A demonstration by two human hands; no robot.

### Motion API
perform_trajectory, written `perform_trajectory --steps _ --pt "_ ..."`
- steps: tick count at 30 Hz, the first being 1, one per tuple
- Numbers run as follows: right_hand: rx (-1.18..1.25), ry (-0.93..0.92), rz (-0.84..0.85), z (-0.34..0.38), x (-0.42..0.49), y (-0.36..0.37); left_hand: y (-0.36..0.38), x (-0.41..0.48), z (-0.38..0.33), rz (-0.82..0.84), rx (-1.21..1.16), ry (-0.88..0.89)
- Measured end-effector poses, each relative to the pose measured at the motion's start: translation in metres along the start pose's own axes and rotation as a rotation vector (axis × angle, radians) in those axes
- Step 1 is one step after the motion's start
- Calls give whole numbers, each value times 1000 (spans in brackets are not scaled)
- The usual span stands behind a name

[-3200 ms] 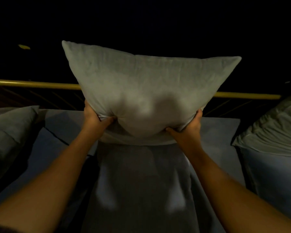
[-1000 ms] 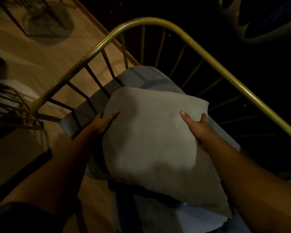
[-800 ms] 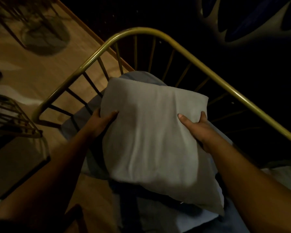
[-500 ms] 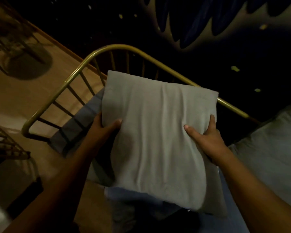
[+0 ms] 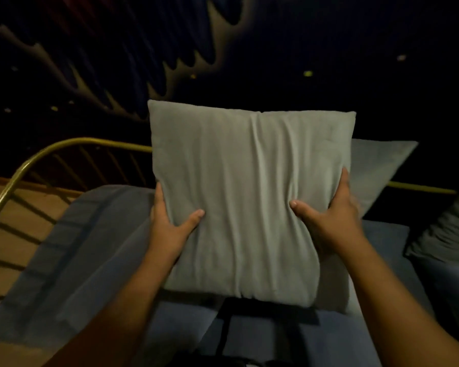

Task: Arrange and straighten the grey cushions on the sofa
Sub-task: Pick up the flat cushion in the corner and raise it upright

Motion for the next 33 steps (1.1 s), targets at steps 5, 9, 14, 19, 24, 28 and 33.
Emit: perform_trajectory --steps 5,9,14,19,24,28,33 --pt "-4 4 -201 -39 7 -89 89 -17 -61 118 120 127" --pt "44 52 -263 -87 22 -133 158 -19 -78 230 234 142" --pt "77 213 -229 -157 32 -130 222 -33 -51 488 451 161" --pt "149 256 -281 -187 8 -110 224 -58 -22 478 415 146" --pt "143 129 -464 -161 -14 -101 198 -53 -29 320 396 213" --pt "39 -131 -469 -102 -23 -86 173 -48 -50 210 372 310" --pt "5 -230 -433 -66 -23 -80 151 -36 -71 146 246 318"
Point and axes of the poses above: each hand's wrist, its own x-axis towards the middle knuckle, its own y-axis out of the palm, z = x × y, the point moved 6 cm from there along x, towards the middle knuckle, and after that the axes turned 15 degrees about x, right-handed, at the moved point
